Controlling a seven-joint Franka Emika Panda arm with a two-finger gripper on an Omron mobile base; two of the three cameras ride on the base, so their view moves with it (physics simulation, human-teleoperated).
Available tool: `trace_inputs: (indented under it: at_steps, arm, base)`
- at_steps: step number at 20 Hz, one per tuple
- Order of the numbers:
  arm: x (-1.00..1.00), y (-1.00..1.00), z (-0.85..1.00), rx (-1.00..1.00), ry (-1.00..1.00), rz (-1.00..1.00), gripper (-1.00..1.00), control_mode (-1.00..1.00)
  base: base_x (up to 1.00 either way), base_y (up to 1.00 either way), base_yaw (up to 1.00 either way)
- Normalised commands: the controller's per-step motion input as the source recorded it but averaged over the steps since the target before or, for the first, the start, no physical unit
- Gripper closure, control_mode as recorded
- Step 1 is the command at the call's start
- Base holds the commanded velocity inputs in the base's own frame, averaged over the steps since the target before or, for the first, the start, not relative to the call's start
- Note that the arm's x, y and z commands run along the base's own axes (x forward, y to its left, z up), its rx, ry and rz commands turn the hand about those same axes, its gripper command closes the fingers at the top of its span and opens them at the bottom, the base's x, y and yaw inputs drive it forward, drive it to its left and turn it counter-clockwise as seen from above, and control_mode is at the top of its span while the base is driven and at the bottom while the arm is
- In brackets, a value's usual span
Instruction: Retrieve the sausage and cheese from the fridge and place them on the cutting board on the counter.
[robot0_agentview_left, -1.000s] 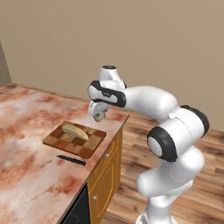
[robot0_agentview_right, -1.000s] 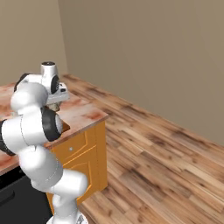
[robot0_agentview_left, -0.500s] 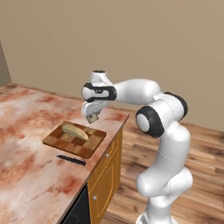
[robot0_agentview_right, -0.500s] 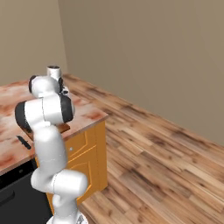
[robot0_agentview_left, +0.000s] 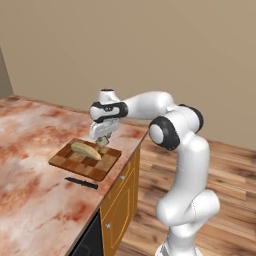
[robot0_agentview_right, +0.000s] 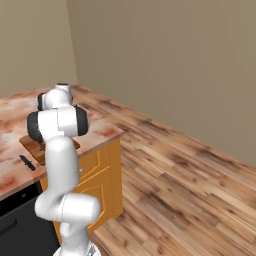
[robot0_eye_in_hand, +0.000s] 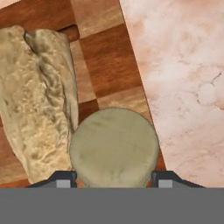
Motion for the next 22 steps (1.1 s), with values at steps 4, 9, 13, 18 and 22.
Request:
trace_inputs:
  at_steps: [4,9,13,18,22]
  arm:
    - [0.19,0.04,-0.38,0.0,0.02,0.0,1.0,-1.0]
    - [0.0,0.08,-0.42,0.0,0.0,0.0,-1.0,-1.0]
    - [-0.28,0.0,-0.03,0.0,0.0,0.0,-1.0,-1.0]
    - [-0.88,0.06,0.0,0.0,0.0,0.0,-1.0,-1.0]
    - [-0.76,0.01,0.6,0.01,-0.05,0.0,-1.0,-1.0]
  base:
    - [0.0,0.0,0.0]
    - [0.0,0.0,0.0]
    - [0.0,0.0,0.0]
    - [0.0,0.0,0.0]
    - [0.0,0.0,0.0]
